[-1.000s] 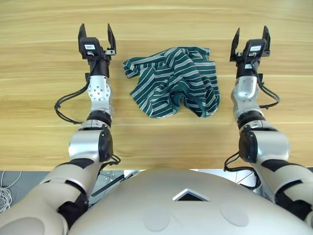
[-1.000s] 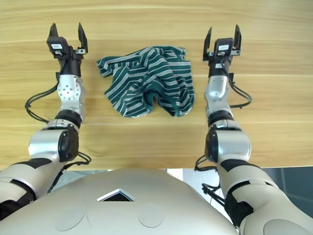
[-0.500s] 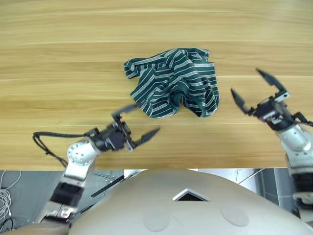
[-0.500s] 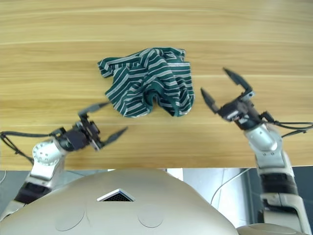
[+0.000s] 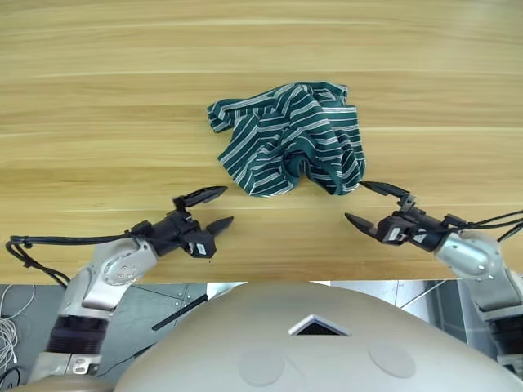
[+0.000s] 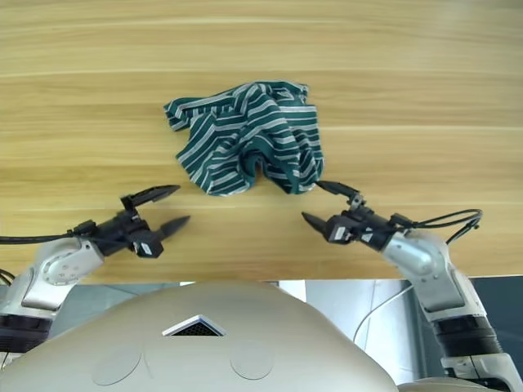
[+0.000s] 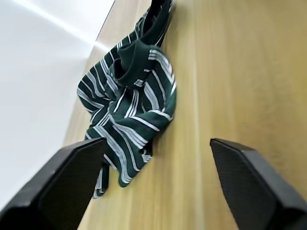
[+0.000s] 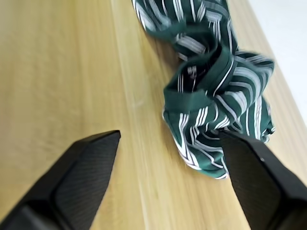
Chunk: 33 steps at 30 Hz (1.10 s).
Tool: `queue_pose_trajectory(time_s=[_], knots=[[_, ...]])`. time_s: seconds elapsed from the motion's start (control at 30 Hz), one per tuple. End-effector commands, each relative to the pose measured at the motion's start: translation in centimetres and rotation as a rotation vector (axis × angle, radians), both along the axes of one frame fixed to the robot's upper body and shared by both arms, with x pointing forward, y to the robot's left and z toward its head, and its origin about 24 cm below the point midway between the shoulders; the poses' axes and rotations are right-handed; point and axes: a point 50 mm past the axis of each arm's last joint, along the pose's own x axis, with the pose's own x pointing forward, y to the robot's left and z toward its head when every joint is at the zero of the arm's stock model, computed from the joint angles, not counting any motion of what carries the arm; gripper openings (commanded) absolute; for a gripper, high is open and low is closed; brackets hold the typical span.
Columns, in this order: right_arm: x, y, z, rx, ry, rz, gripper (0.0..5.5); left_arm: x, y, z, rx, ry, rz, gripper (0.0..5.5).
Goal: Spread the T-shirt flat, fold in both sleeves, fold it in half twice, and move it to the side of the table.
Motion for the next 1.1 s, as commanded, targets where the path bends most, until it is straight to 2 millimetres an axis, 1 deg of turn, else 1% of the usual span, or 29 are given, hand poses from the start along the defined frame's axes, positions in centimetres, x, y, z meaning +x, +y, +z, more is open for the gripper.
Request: queue_pose_trajectory(time_s=[0.03,0.17,0.23,0.27,0.33,0.47,0.5,0.63,0.73,0.77,0.87,0.93,1.1], knots=[[0.6,-0.2,-1.7,-0.047,0.017,-0.033,3.80,0.6,-0.4,-1.0,0.025,-0.024,0.007,4.02],[1.2,-0.4,-2.3,-0.040,-0.004,-0.072,3.80,0.6,-1.1,-1.4,0.000,-0.024,-0.012,4.02],[1.3,-0.2,-2.5,-0.030,-0.013,-0.076,3.80,0.9,-1.2,-1.4,-0.006,-0.038,-0.010,4.02],[1.3,-0.2,-2.6,-0.026,-0.018,-0.077,3.60,1.1,-1.2,-1.4,-0.007,-0.046,-0.008,4.02],[1.4,0.0,-2.6,-0.017,-0.026,-0.077,3.42,1.5,-1.2,-1.6,-0.005,-0.061,0.000,4.02],[1.1,0.1,-2.7,-0.007,-0.019,-0.065,2.74,2.6,-1.1,-1.8,0.015,-0.122,0.047,4.02],[1.1,0.1,-2.7,-0.007,-0.018,-0.064,2.48,2.7,-1.0,-1.9,0.023,-0.130,0.054,4.02],[0.9,0.0,-2.7,-0.008,-0.019,-0.069,1.74,2.7,-0.9,-1.9,0.035,-0.137,0.058,4.02],[1.4,0.1,-2.8,-0.002,-0.030,-0.084,1.20,2.6,-1.1,-2.0,0.022,-0.130,0.047,4.02],[1.7,0.1,-2.8,0.001,-0.035,-0.089,0.94,2.5,-1.3,-2.0,0.016,-0.126,0.040,4.02],[2.8,-0.2,-3.0,0.003,-0.059,-0.116,0.40,2.3,-1.8,-2.2,0.004,-0.117,0.021,4.02],[3.2,-0.3,-3.1,0.003,-0.069,-0.130,0.03,2.4,-1.9,-2.3,0.001,-0.116,0.017,4.02],[3.4,-0.5,-3.2,0.011,-0.081,-0.142,0.03,3.0,-2.7,-3.1,-0.007,-0.127,0.042,4.02]])
